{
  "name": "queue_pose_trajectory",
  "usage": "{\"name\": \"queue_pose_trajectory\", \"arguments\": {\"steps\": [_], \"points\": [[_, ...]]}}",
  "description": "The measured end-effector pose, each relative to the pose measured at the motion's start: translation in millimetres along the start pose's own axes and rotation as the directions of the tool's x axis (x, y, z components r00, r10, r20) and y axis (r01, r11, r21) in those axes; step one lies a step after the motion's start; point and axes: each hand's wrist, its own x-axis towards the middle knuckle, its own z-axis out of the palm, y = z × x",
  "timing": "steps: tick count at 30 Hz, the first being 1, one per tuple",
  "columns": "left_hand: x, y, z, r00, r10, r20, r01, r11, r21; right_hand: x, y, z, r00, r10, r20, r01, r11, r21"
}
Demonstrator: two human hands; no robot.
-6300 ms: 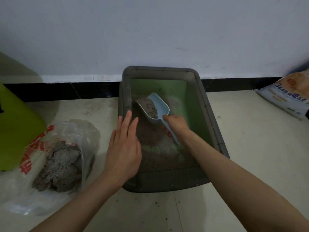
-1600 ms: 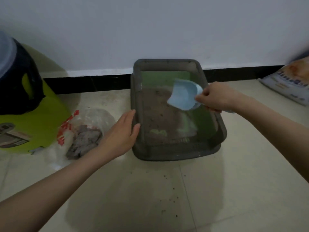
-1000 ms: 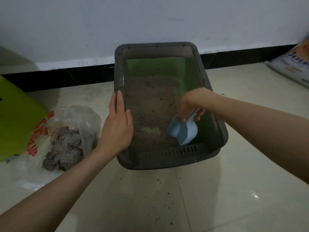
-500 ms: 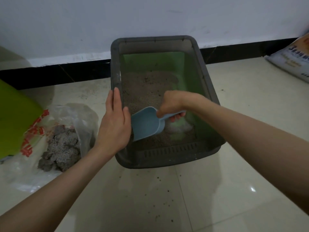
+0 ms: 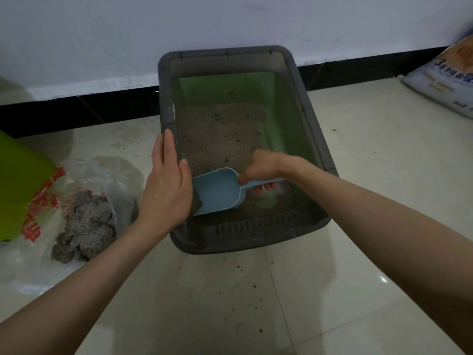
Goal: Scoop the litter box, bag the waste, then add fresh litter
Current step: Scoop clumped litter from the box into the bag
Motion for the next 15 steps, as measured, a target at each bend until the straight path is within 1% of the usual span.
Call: {"name": "queue_pose_trajectory", "arguments": {"steps": [3,9,12,14,15], "points": [[0,0,0,1.000,0.000,0.001,0.000,1.000,0.000,-6,10,-3,1.000,0.019,0.016,-0.020,0.996,0.091],[-1,1,-3,1.000,-0.005,0.002,0.005,1.000,0.012,-25,24,-5,0.993,0.102,-0.060,-0.082,0.961,0.265],[-2,2,-3,1.000,-0.020,0.016,0.019,1.000,0.016,-38,28,3,0.978,0.167,-0.126,-0.104,0.909,0.403],[-2,2,-3,1.000,-0.021,0.022,0.020,1.000,0.014,-44,27,12,0.971,0.204,-0.123,-0.114,0.851,0.512],[-2,2,-3,0.999,-0.020,0.026,0.020,1.000,0.015,-46,25,16,0.970,0.212,-0.118,-0.117,0.836,0.537]]}}
